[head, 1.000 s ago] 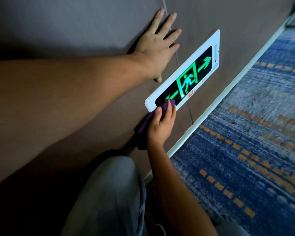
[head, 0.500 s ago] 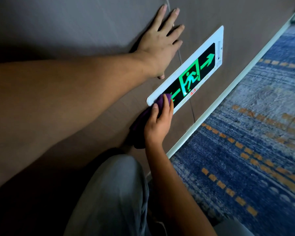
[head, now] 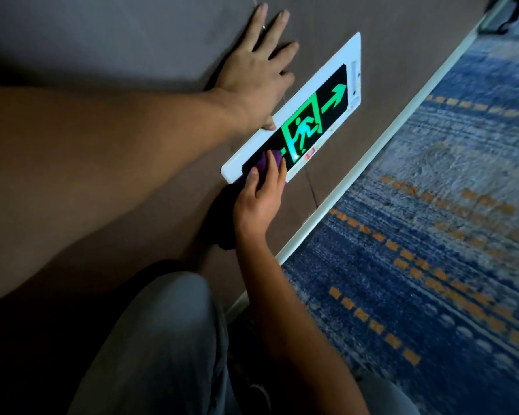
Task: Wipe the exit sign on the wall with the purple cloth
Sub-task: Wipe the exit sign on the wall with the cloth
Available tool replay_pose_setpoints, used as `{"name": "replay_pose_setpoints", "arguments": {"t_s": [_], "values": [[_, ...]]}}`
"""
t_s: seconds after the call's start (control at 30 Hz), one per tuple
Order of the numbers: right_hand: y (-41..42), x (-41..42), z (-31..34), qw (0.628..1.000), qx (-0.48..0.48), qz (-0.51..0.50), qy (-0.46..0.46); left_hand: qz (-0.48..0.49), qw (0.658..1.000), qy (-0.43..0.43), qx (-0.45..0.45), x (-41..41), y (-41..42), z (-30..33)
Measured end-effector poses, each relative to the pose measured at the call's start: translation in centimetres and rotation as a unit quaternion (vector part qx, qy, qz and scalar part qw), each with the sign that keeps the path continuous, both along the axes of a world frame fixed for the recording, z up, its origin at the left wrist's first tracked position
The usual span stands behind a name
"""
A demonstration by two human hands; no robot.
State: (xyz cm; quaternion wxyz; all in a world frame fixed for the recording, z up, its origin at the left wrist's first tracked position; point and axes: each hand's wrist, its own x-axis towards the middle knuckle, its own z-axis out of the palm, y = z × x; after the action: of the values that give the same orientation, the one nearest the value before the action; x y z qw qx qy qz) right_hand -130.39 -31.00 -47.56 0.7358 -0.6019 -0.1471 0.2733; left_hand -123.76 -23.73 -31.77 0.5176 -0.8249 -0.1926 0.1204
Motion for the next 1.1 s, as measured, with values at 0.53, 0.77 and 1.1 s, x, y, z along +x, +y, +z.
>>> {"name": "replay_pose_setpoints", "arguments": {"t_s": [0.53,0.77,1.1], "values": [[-1.1,0.0,-3.7,0.997,-0.011,0.079,-0.007,0.001,0.999,-0.018,-0.032,1.5,0.2,-1.0],[3.2,8.3,-4.2,0.997,-0.052,0.063,0.008,0.001,0.999,-0.003,-0.049,3.2,1.4,-1.6],[4.6,11.6,-5.1,0.994,-0.074,0.066,0.054,0.030,0.995,0.097,-0.020,3.5,1.2,-1.2]]}}
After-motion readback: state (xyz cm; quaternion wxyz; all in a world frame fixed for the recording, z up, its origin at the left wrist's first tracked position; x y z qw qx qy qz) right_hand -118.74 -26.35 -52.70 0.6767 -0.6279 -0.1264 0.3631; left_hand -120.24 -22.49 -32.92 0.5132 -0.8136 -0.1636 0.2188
